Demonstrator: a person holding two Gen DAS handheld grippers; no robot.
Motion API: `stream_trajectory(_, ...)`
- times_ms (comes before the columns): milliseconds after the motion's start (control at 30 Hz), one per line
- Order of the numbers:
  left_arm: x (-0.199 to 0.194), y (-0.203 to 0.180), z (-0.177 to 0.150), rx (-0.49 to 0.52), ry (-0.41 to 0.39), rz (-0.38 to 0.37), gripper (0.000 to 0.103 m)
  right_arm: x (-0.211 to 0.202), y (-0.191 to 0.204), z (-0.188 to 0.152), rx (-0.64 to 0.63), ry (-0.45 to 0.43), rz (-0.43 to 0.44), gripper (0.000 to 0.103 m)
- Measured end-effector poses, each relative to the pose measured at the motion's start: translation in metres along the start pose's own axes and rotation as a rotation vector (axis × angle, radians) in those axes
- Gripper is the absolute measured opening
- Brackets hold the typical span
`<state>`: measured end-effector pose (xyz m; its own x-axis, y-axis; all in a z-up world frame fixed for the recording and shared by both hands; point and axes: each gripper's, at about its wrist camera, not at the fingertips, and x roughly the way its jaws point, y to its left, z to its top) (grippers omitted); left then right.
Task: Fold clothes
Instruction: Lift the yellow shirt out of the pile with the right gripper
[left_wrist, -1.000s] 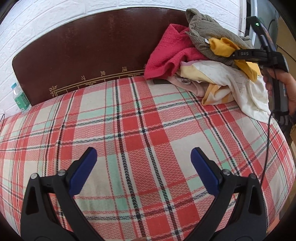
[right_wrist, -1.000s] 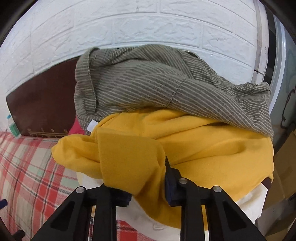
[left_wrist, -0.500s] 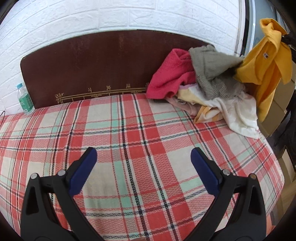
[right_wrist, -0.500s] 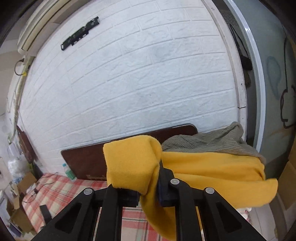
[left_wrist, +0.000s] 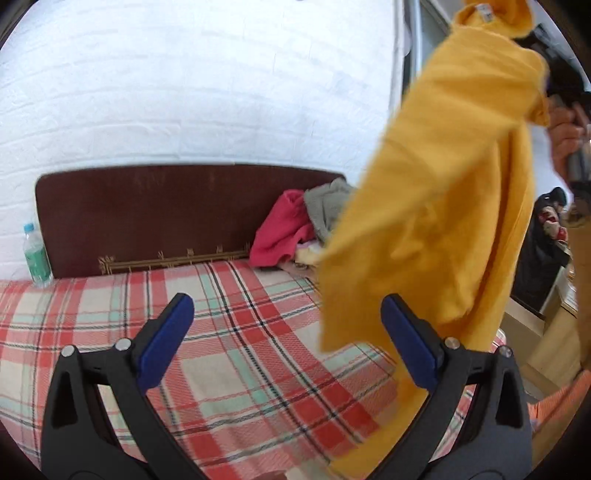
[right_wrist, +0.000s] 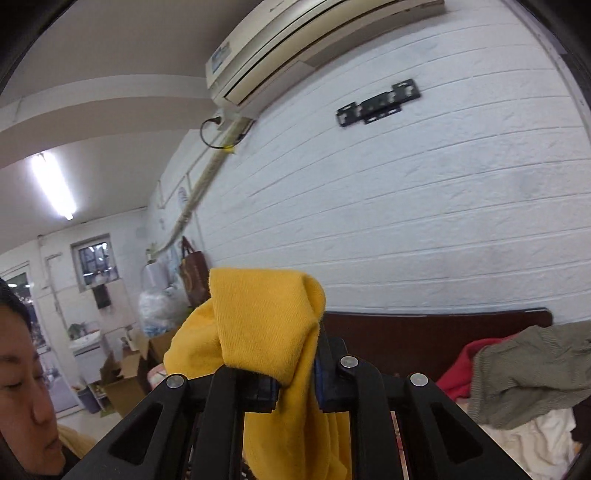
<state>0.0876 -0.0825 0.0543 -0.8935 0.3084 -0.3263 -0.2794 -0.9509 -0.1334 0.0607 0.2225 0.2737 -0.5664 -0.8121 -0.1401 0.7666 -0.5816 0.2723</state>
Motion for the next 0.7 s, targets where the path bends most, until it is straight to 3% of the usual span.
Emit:
stream_trajectory(133, -0.039, 0.029, -0.016, 0.017, 0.004, -0.004, 0.102, 0.044, 0.029, -0.031, 0.021, 0.077, 0.127, 0.013)
stream_trajectory(233, -0.029, 0.040, -0.027, 0.055, 0.071, -0.039, 0.102, 0.079, 0.046, -0.053, 0.029, 0.130, 0.190, 0.013)
stream_trajectory(333, -0.005, 0.042, -0.037, 0.065, 0.133, -0.136, 0.101, 0.101, 0.058, -0.066, 0.033, 0.161, 0.209, 0.013)
stream_trajectory(367, 0.002, 0.042, -0.039, 0.062, 0.142, -0.163, 0.096, 0.106, 0.061, -0.069, 0.034, 0.169, 0.209, 0.013)
stream_trajectory(433, 0.018, 0.042, -0.039, 0.048, 0.165, -0.215, 0.062, 0.114, 0.063, -0.073, 0.035, 0.181, 0.193, 0.013)
stream_trajectory(467, 0.024, 0.044, -0.039, 0.026, 0.179, -0.260, 0.026, 0.115, 0.063, -0.074, 0.035, 0.184, 0.178, 0.014)
stream_trajectory(500, 0.029, 0.047, -0.039, -0.006, 0.196, -0.307, 0.005, 0.115, 0.063, -0.075, 0.036, 0.184, 0.160, 0.014)
stream_trajectory(600, 0.020, 0.049, -0.032, -0.027, 0.160, -0.305, 0.004, 0.108, 0.061, -0.077, 0.040, 0.180, 0.108, 0.014)
stream_trajectory(700, -0.019, 0.062, -0.011, -0.094, 0.063, -0.343, 0.004, 0.089, 0.057, -0.071, 0.026, 0.155, 0.063, 0.014)
